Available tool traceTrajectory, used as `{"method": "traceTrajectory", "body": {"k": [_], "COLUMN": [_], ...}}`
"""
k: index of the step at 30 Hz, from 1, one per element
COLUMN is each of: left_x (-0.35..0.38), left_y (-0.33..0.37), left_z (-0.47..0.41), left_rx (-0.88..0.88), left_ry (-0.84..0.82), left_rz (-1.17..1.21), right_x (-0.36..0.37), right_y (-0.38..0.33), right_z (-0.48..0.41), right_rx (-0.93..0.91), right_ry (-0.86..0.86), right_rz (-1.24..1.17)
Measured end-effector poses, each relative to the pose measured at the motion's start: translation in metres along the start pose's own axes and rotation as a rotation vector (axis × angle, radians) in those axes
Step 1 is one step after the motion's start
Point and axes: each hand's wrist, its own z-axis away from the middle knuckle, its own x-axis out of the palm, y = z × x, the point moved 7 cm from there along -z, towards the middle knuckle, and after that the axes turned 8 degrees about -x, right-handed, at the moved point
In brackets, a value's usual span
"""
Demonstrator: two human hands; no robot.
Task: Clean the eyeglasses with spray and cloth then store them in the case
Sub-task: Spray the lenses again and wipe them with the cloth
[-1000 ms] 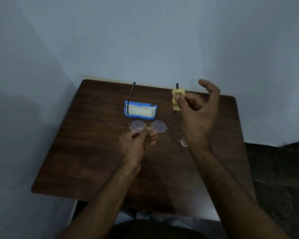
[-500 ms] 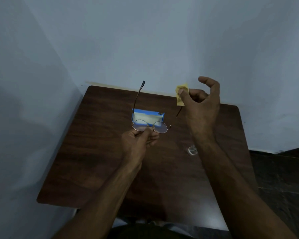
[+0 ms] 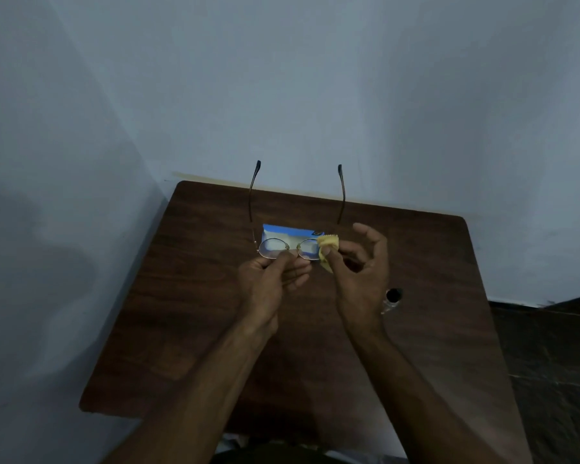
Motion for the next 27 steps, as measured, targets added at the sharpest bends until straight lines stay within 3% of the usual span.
{"method": "traceTrajectory", "body": {"k": [8,13,27], "left_x": [0.001,0.005,0.015], "left_y": [-0.004,-0.012,-0.010], "left_z": [0.007,0.007,0.010], "left_rx": [0.006,0.006,0.008], "left_ry": [-0.004,0.005,-0.002], "left_rz": [-0.041,-0.071,-0.024], "right_x": [-0.009,-0.008,-0.014], "right_y": [-0.049,-0.075,-0.039], "right_z": [-0.038,-0.068,-0.044], "right_rx": [-0.168,-0.246,-0.137], "right_ry": [0.097,0.125,0.045], "right_rz": [-0.078,0.028,-0.051]}}
